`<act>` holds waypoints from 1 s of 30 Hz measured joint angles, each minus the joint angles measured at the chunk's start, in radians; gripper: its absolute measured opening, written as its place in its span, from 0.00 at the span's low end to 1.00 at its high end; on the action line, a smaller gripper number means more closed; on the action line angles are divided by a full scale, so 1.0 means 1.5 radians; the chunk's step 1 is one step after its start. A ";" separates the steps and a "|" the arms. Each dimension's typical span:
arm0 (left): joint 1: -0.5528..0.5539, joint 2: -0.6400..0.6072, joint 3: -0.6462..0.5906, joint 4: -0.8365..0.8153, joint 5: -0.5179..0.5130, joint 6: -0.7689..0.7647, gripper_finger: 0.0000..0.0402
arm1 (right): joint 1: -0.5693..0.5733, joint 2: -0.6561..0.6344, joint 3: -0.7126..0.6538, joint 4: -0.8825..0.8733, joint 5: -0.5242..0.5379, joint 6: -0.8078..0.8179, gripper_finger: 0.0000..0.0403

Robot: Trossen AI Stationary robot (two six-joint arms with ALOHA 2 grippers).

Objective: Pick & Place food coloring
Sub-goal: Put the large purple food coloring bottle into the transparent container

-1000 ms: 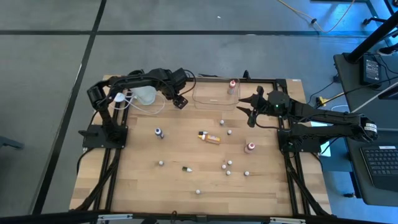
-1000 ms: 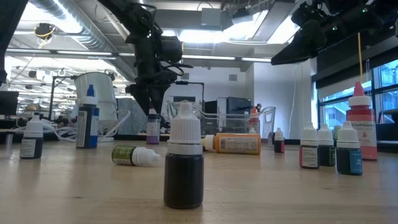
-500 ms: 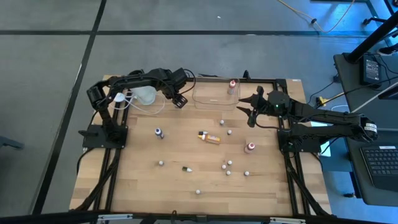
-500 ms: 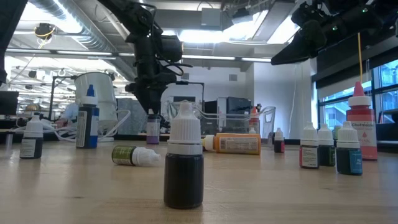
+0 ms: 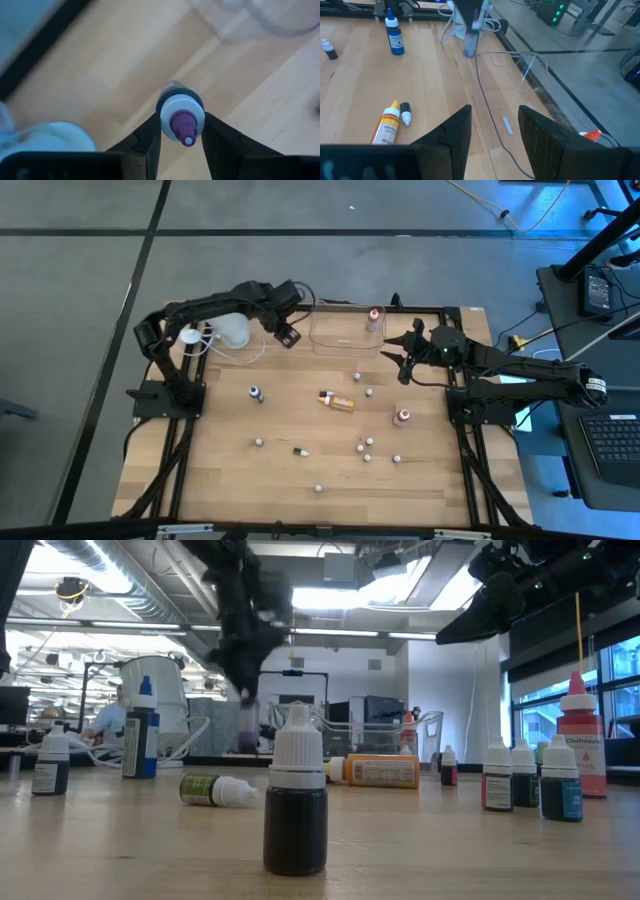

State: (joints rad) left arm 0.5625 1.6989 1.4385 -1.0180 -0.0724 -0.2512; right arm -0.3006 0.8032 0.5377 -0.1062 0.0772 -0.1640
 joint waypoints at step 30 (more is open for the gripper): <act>0.003 0.105 0.163 0.205 0.031 0.060 0.29 | 0.000 0.000 0.000 0.001 0.000 0.001 0.41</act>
State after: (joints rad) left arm 0.5664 1.8559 1.6833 -0.7108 -0.0252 -0.1616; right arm -0.3006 0.8034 0.5379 -0.1051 0.0772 -0.1631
